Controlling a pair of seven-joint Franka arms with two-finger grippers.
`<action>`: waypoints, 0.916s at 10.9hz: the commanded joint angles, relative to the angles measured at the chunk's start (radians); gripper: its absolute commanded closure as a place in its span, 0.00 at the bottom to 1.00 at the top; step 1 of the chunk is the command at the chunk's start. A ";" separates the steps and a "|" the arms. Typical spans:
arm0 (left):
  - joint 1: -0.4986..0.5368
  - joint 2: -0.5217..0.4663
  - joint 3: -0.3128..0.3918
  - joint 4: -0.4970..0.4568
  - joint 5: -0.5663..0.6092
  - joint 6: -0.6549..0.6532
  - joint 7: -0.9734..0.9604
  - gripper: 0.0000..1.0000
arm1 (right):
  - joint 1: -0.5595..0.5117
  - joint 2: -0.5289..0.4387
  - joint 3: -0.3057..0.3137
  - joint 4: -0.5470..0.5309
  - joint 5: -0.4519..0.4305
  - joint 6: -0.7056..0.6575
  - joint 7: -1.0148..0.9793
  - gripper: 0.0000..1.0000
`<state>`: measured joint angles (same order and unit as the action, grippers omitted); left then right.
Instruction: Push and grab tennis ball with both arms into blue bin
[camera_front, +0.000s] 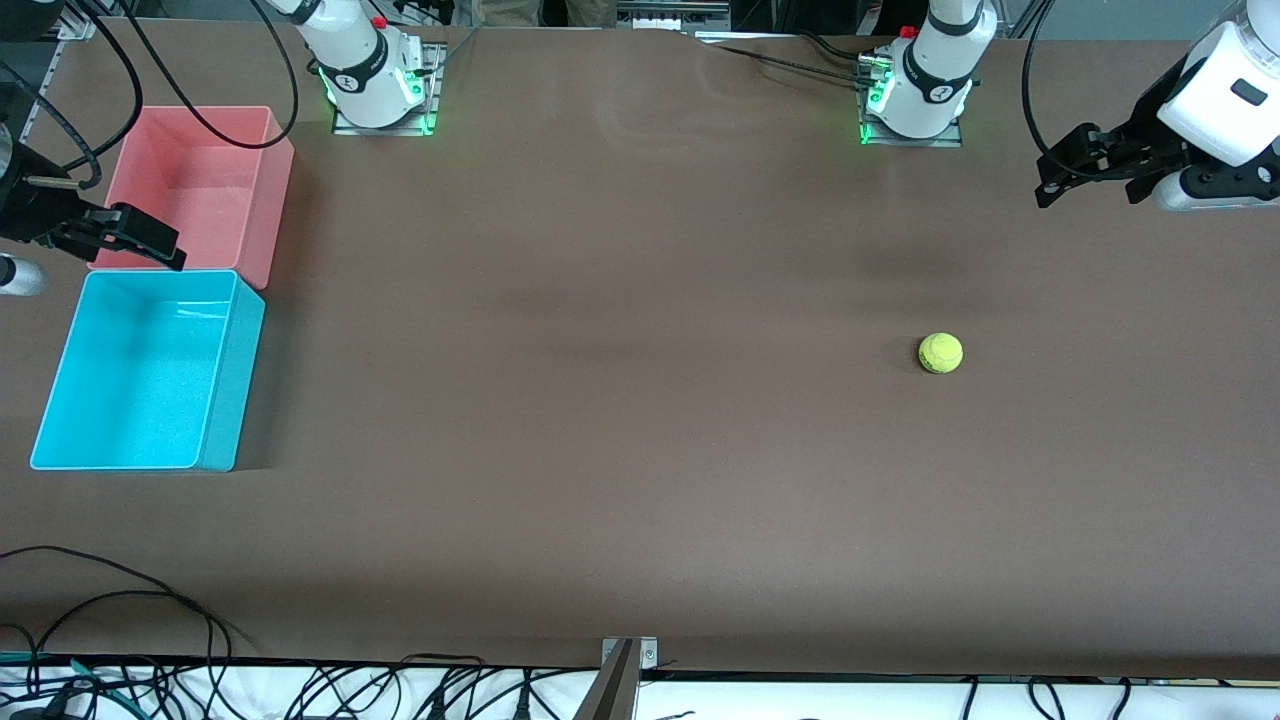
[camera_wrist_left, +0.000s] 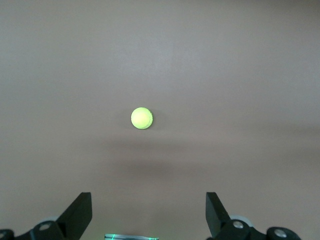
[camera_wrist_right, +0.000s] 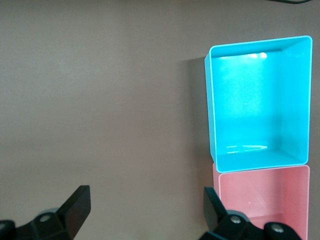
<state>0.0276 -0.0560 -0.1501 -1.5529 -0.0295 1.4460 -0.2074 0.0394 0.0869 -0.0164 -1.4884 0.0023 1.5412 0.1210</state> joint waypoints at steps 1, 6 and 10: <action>0.006 0.016 -0.008 0.036 0.023 -0.025 -0.006 0.00 | -0.004 0.001 0.001 0.019 0.018 -0.007 0.012 0.00; 0.008 0.018 -0.008 0.034 0.023 -0.026 -0.006 0.00 | -0.006 0.002 0.001 0.019 0.015 -0.007 0.011 0.00; 0.003 0.018 -0.008 0.036 0.023 -0.025 -0.006 0.00 | -0.004 0.001 0.004 0.019 0.016 -0.007 0.012 0.00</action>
<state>0.0334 -0.0550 -0.1516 -1.5528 -0.0295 1.4426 -0.2087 0.0392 0.0868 -0.0174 -1.4884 0.0028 1.5413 0.1214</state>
